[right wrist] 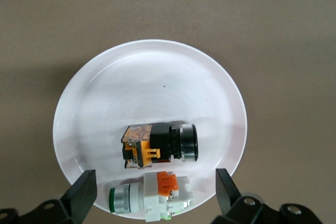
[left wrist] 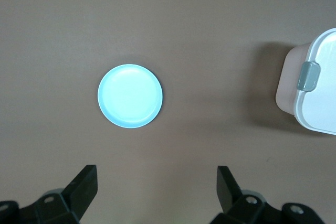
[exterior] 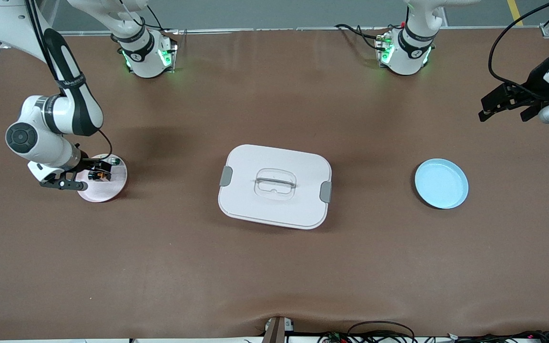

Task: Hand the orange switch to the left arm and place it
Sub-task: 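Lower the right gripper and close it on the orange switch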

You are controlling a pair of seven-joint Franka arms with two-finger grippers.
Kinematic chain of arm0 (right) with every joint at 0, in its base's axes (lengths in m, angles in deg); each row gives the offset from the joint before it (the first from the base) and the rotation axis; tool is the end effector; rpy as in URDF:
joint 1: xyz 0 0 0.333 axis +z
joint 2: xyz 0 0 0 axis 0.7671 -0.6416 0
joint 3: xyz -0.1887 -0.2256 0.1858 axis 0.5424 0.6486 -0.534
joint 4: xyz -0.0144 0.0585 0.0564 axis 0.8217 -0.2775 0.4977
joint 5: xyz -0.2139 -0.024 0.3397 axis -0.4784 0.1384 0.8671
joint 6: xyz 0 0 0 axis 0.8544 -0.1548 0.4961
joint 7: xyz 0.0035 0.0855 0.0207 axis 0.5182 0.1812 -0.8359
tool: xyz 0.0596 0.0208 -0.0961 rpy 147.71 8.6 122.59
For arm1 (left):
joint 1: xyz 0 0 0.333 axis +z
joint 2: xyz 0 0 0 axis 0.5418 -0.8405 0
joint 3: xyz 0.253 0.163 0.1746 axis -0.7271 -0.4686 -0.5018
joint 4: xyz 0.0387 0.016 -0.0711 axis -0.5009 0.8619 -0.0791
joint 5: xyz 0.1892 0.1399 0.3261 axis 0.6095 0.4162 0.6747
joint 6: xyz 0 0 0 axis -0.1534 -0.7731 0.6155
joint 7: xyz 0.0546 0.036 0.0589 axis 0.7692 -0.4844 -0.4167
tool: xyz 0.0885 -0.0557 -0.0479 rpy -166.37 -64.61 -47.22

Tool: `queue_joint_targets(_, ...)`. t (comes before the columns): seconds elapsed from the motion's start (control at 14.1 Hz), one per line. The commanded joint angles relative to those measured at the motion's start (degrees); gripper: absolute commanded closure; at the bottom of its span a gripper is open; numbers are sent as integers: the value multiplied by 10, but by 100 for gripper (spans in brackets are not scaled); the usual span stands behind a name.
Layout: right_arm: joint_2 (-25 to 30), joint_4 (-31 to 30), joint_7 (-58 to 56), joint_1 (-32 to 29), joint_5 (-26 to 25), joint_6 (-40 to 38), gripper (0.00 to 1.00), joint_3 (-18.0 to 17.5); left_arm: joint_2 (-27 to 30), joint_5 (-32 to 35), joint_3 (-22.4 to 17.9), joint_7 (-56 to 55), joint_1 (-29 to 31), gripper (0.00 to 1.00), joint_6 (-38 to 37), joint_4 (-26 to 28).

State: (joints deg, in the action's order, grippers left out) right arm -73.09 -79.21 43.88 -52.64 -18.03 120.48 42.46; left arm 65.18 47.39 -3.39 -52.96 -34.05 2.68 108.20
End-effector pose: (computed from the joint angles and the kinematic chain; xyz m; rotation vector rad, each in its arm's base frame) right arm 0.5321 -0.0858 0.2471 2.9969 -0.0789 -0.1746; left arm 0.5340 -0.0356 0.6531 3.0915 0.0252 0.0318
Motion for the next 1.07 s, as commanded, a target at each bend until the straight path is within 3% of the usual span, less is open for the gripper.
queue_joint_targets(0.0,-10,-2,11,-9,-34,25,0,-2,-8,15,-1,4,-1,0,-13,-18)
queue_joint_targets(0.28,-40,-1,10,-18,-43,72,0,-2,-8,15,-1,4,-1,0,-13,-18)
queue_joint_targets(1.0,-48,-4,11,-22,-42,72,0,-2,-8,15,-1,4,-1,0,-13,-18)
